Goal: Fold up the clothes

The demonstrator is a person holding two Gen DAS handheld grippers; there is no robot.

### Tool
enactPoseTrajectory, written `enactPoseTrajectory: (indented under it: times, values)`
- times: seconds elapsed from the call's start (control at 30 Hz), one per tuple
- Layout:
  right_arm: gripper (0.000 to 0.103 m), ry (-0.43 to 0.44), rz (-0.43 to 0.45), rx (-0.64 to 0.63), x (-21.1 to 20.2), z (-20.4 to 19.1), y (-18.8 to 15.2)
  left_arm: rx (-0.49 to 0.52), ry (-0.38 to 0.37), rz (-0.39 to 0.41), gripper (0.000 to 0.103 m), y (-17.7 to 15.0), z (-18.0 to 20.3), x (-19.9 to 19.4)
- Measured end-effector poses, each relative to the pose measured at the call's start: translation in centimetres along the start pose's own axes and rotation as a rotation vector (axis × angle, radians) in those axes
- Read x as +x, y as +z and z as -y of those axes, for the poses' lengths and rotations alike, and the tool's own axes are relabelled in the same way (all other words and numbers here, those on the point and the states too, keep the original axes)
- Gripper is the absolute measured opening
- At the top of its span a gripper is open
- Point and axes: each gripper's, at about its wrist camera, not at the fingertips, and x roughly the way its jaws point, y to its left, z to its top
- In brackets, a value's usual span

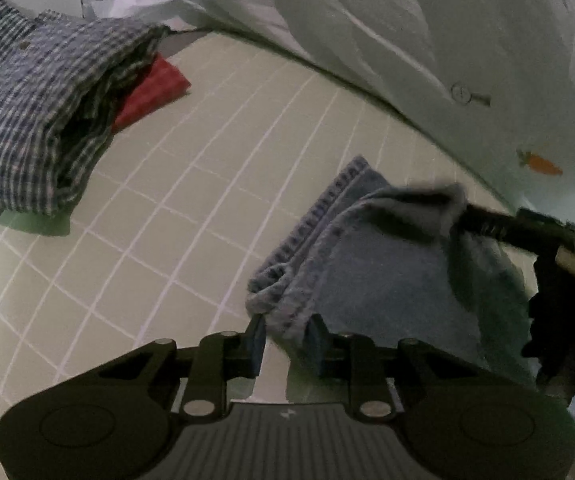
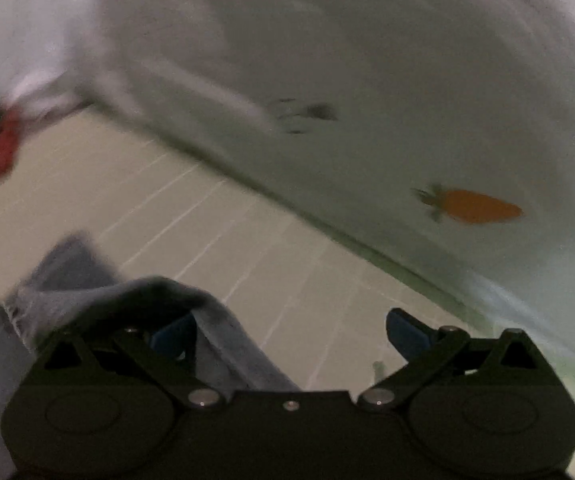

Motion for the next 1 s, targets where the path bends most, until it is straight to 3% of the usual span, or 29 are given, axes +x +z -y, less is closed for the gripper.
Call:
enactPoseTrajectory:
  times: [0.07, 0.13, 0.3, 0.5, 0.7, 1.0]
  values:
    - [0.102, -0.040, 0.010, 0.103, -0.7, 1.7, 0.0, -0.010, -0.004, 0.006, 0.027, 0.1, -0.3, -0.3]
    - [0.102, -0.028, -0.008, 0.155, -2.2, 2.5, -1.5, -0.019, -0.017, 0.002, 0.029, 0.1, -0.7, -0.4]
    - [0.102, -0.022, -0.105, 0.228, -7.1, 3.2, -8.0, -0.040, -0.058, -0.031, 0.029, -0.5, -1.0, -0.1]
    - [0.102, -0.010, -0.196, 0.302, -13.1, 3.4, -14.8, 0.018, -0.123, -0.092, 0.030, -1.5, 1.0, 0.6]
    - [0.102, -0.085, -0.237, 0.259, -15.6, 1.6, -18.5, 0.086, -0.129, -0.120, 0.047, -3.5, 2.8, 0.1]
    - [0.103, 0.025, -0.204, 0.216, -16.2, -0.9, -19.1, 0.169, -0.129, -0.111, 0.079, -6.8, 5.5, -1.4]
